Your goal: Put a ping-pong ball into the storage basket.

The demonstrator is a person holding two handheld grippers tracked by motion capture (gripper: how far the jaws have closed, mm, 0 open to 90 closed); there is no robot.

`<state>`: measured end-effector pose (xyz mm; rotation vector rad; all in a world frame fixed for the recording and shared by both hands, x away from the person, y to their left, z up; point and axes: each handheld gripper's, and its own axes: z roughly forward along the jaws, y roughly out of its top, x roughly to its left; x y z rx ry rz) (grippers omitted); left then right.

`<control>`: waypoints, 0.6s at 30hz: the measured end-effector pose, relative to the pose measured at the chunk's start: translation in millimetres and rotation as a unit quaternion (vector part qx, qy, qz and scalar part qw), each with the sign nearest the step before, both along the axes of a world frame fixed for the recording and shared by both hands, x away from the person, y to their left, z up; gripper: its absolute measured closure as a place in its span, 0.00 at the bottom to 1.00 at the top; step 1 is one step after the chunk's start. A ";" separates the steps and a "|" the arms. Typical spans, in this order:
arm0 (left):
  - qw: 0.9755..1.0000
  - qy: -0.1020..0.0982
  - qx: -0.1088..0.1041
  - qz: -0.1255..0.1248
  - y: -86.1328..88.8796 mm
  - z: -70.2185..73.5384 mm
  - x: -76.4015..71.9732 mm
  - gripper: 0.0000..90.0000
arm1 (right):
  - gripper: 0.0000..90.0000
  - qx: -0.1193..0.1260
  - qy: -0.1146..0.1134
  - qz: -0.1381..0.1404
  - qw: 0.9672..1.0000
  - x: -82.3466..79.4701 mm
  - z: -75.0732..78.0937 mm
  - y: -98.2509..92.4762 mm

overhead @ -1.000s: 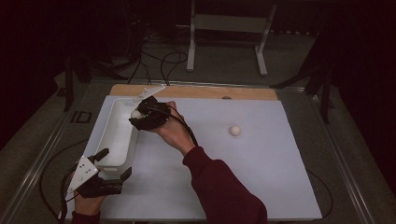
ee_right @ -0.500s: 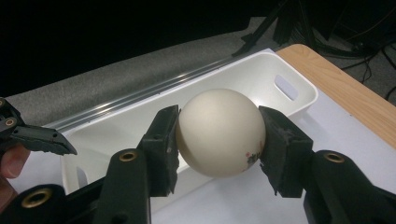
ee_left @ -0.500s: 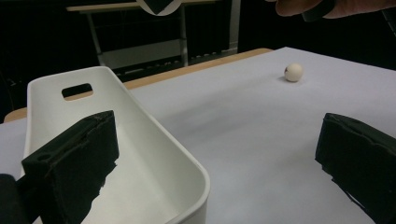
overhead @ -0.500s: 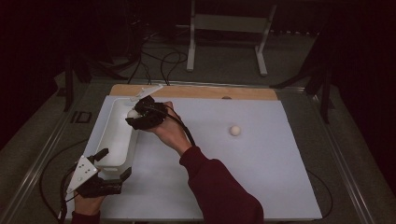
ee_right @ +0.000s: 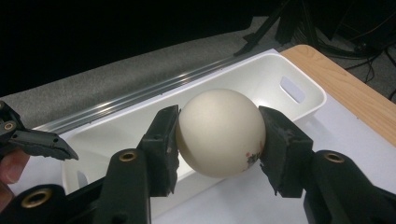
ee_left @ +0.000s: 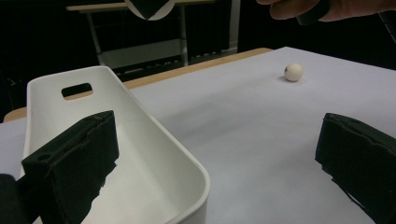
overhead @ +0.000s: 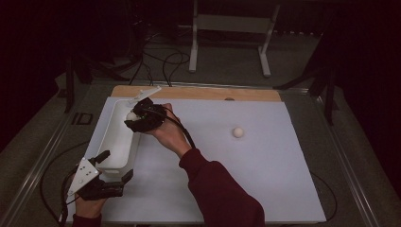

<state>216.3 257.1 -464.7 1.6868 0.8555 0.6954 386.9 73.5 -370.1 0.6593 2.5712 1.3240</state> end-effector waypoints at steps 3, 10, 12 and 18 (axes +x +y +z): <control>1.000 0.000 0.000 0.000 0.3 0.0 -0.1 0.00 | 0.56 0.001 0.000 0.001 1.000 -0.5 0.0 2.5; 1.000 0.001 0.000 0.000 -0.2 -0.3 0.1 0.00 | 0.56 -0.005 -0.002 0.003 1.000 -0.6 -0.9 6.1; 1.000 0.001 -0.001 0.000 0.0 -0.3 0.1 0.00 | 0.56 -0.005 -0.003 0.005 1.000 -0.7 -0.9 7.2; 1.000 0.001 -0.001 0.001 0.5 -0.1 -0.2 0.00 | 0.56 -0.003 -0.003 0.007 1.000 -1.4 -0.6 10.6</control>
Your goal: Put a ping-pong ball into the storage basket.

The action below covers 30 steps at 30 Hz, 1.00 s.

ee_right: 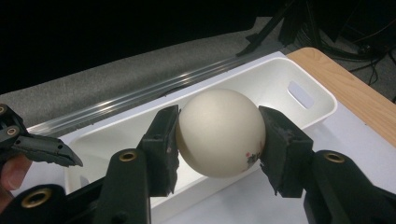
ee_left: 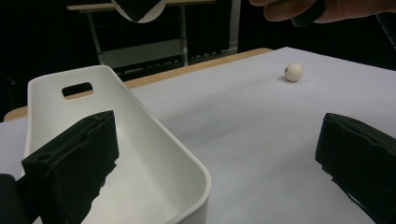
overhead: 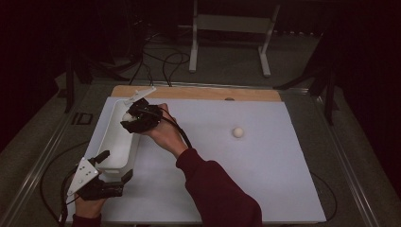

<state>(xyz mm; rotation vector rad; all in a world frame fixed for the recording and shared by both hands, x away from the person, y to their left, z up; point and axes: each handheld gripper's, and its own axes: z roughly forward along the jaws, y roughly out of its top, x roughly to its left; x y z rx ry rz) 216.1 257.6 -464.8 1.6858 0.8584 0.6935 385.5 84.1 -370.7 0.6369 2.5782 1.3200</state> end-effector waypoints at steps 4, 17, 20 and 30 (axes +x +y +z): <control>1.000 0.000 0.000 0.000 0.0 0.1 -0.1 0.00 | 0.56 0.000 0.003 0.003 1.000 -0.8 -0.7 2.7; 1.000 -0.002 0.001 0.000 0.4 0.4 -0.4 0.00 | 0.56 -0.002 0.008 0.021 1.000 -7.0 -4.3 16.3; 1.000 -0.003 0.000 0.000 0.8 0.5 -0.6 0.00 | 0.56 -0.005 0.007 0.022 1.000 -8.2 -5.2 18.9; 1.000 -0.002 0.000 0.000 0.9 0.4 -0.8 0.00 | 0.42 0.013 0.030 0.043 0.999 -8.8 -7.9 24.5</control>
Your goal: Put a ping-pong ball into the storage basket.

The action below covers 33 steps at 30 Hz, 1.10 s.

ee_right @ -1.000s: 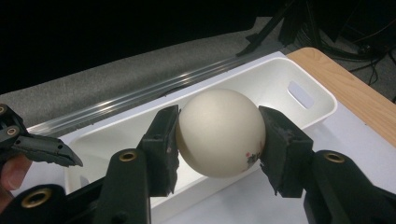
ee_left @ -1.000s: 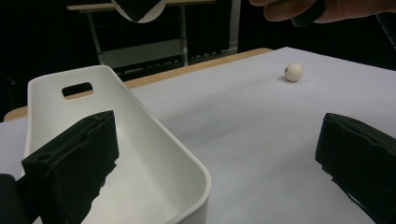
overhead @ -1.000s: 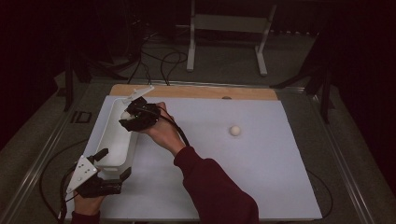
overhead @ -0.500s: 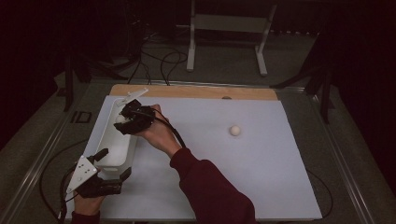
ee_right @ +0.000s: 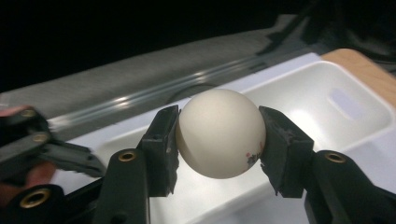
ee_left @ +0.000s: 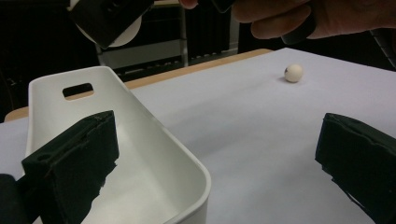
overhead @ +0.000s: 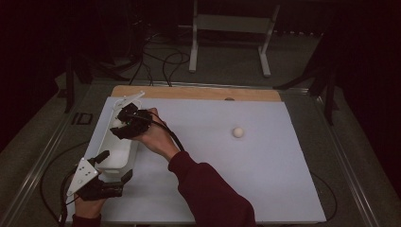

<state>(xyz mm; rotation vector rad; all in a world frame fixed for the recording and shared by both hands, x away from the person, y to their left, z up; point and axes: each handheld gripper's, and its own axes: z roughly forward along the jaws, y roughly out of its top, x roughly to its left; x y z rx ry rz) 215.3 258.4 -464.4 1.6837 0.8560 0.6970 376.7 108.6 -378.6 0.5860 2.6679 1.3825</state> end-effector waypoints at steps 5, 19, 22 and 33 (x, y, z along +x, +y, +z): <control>1.000 0.000 0.000 0.000 -0.3 -0.2 0.0 0.00 | 0.13 0.006 0.007 -0.005 1.000 1.5 1.0 -3.0; 1.000 0.002 0.001 0.000 -0.6 -0.6 0.7 0.00 | 0.10 0.002 -0.004 -0.004 1.000 1.5 4.7 -14.0; 1.000 0.002 0.002 0.000 -0.7 -1.0 0.8 0.00 | 0.10 -0.008 -0.009 -0.003 1.000 2.1 4.8 -16.0; 1.000 0.002 0.003 -0.002 -1.8 -0.9 1.6 0.00 | 0.10 -0.009 -0.013 -0.010 1.000 3.3 9.5 -28.9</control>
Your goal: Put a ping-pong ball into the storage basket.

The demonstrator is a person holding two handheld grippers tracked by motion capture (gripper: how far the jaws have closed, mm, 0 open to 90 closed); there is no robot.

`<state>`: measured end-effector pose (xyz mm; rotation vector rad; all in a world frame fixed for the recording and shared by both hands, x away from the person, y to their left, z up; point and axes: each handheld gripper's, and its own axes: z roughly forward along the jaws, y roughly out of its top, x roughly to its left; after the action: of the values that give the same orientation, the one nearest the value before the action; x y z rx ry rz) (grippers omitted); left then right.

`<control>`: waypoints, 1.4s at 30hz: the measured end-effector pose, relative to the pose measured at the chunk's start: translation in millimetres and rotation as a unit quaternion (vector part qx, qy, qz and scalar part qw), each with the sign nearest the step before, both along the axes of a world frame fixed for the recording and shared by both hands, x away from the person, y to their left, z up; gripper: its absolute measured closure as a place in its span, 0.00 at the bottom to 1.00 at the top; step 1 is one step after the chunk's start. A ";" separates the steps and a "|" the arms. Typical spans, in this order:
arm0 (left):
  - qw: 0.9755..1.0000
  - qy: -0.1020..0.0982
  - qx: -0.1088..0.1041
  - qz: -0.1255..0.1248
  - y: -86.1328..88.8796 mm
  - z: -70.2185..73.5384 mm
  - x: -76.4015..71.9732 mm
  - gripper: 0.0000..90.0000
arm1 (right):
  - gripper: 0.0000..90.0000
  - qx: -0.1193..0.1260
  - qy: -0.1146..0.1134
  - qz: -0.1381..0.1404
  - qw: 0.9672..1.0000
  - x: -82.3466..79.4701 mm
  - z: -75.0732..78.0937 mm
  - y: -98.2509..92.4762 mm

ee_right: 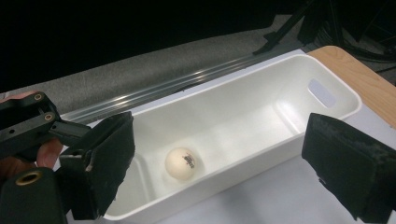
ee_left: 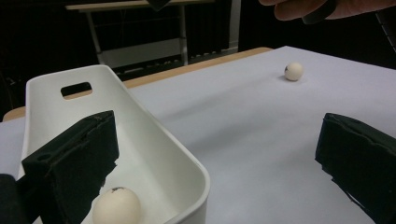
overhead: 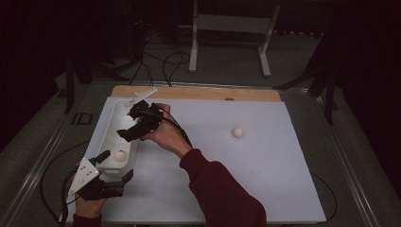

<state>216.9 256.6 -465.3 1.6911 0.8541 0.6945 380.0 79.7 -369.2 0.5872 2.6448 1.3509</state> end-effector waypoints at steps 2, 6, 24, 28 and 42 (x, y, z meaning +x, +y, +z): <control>1.000 0.001 0.001 0.000 -0.5 -0.3 0.0 0.00 | 0.10 0.000 -0.002 -0.002 1.000 0.4 1.6 -2.7; 1.000 0.001 0.001 0.000 -0.3 -0.4 -0.1 0.00 | 0.10 0.002 -0.002 -0.003 1.000 0.9 3.0 -5.5; 1.000 0.002 0.003 0.001 -0.6 -0.9 -0.4 0.00 | 0.10 0.004 -0.008 -0.019 1.000 2.7 5.8 -25.9; 1.000 0.002 0.004 0.001 -0.8 -1.0 -0.5 0.00 | 0.10 0.003 -0.007 -0.020 1.000 3.3 4.3 -28.9; 1.000 0.002 0.005 0.002 -1.1 -1.1 -0.6 0.00 | 0.10 0.004 -0.005 -0.031 0.999 5.9 2.4 -42.4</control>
<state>216.3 255.5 -466.4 1.7004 0.8578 0.6985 385.8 37.3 -366.8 0.6556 2.5909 1.3445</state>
